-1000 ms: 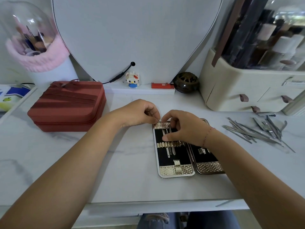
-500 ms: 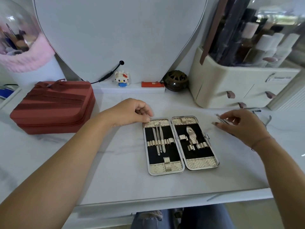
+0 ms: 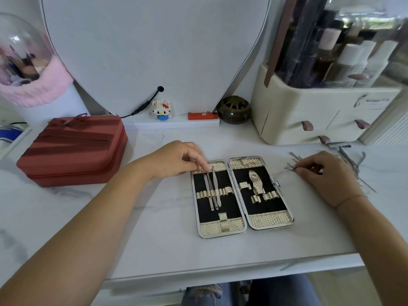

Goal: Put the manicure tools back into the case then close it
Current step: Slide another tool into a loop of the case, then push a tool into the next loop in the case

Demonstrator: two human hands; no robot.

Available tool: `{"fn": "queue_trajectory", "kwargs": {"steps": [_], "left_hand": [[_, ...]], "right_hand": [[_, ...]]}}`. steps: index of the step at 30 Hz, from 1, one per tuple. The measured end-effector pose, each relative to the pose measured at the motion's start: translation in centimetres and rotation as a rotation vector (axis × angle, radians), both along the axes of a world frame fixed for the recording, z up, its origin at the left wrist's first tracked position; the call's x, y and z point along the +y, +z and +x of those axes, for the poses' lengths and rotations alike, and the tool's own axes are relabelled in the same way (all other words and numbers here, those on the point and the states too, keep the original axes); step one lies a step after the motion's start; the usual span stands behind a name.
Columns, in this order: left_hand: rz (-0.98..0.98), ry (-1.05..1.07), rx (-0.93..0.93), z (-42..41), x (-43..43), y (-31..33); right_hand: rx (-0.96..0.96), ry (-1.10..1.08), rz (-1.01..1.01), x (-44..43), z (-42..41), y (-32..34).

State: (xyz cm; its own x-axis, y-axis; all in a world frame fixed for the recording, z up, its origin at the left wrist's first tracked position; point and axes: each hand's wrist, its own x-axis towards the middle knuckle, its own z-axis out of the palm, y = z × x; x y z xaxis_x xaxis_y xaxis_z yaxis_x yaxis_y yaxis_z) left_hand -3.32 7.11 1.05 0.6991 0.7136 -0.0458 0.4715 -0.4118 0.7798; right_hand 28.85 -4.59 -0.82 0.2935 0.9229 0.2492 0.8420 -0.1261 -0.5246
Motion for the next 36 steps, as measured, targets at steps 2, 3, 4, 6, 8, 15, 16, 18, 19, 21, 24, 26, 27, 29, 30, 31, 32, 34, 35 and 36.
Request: {"fn": "queue_trajectory", "kwargs": {"steps": [2, 3, 4, 6, 8, 15, 16, 18, 19, 21, 24, 26, 27, 29, 30, 31, 32, 34, 35, 36], "left_hand": [[-0.021, 0.006, -0.013, -0.1, 0.0, -0.1], [-0.024, 0.006, -0.017, -0.1, 0.0, -0.1], [-0.019, 0.005, -0.014, -0.1, 0.1, -0.1], [-0.008, 0.011, -0.010, -0.1, 0.2, -0.3], [-0.018, 0.017, -0.019, 0.0, 0.3, -0.4], [-0.032, -0.020, 0.000, 0.1, 0.1, -0.2], [-0.029, -0.024, 0.003, 0.1, 0.1, -0.1], [-0.034, -0.033, 0.003, 0.1, 0.0, 0.0], [-0.032, -0.041, 0.005, 0.1, -0.1, 0.0], [-0.027, -0.052, 0.010, 0.1, -0.1, 0.1], [-0.025, -0.049, 0.009, 0.0, 0.1, -0.1], [-0.035, -0.021, 0.006, 0.0, 0.2, -0.3], [-0.045, 0.002, 0.003, -0.1, 0.2, -0.3], [-0.065, 0.054, -0.022, 0.0, 0.3, -0.5], [-0.062, 0.073, -0.040, 0.1, 0.3, -0.6], [-0.049, 0.091, -0.055, 0.2, 0.3, -0.6], [-0.031, 0.113, -0.063, 0.3, 0.4, -0.7], [0.023, 0.168, -0.063, 0.5, 0.4, -0.7], [0.050, 0.186, -0.054, 0.6, 0.3, -0.7], [0.071, 0.189, -0.040, 0.6, 0.2, -0.6]], "right_hand": [[0.008, 0.009, -0.016, 0.1, 0.0, 0.1], [0.010, 0.012, -0.024, 0.1, 0.0, 0.2], [0.008, 0.014, -0.030, 0.2, 0.0, 0.3], [0.003, 0.009, -0.029, 0.2, 0.0, 0.4], [0.012, 0.003, -0.010, 0.2, 0.0, 0.3], [0.029, 0.016, 0.011, -0.1, -0.1, 0.1], [0.026, 0.017, 0.012, -0.1, -0.1, 0.1], [0.022, 0.017, 0.012, -0.1, -0.2, 0.2], [0.020, 0.016, 0.010, -0.1, -0.2, 0.2], [0.021, 0.012, 0.007, -0.1, -0.3, 0.3], [0.022, 0.018, -0.004, 0.0, -0.3, 0.4], [0.021, 0.024, -0.041, 0.1, -0.3, 0.6], [0.017, 0.027, -0.065, 0.3, -0.1, 0.7], [0.012, 0.040, -0.106, 0.6, 0.2, 1.1], [0.021, 0.049, -0.125, 0.8, 0.4, 1.4], [0.037, 0.059, -0.146, 0.9, 0.5, 1.7], [0.054, 0.066, -0.168, 1.0, 0.6, 2.0], [0.076, 0.072, -0.196, 1.2, 0.9, 2.4], [0.083, 0.069, -0.197, 1.3, 1.1, 2.5], [0.094, 0.064, -0.187, 1.5, 1.2, 2.6]]}}
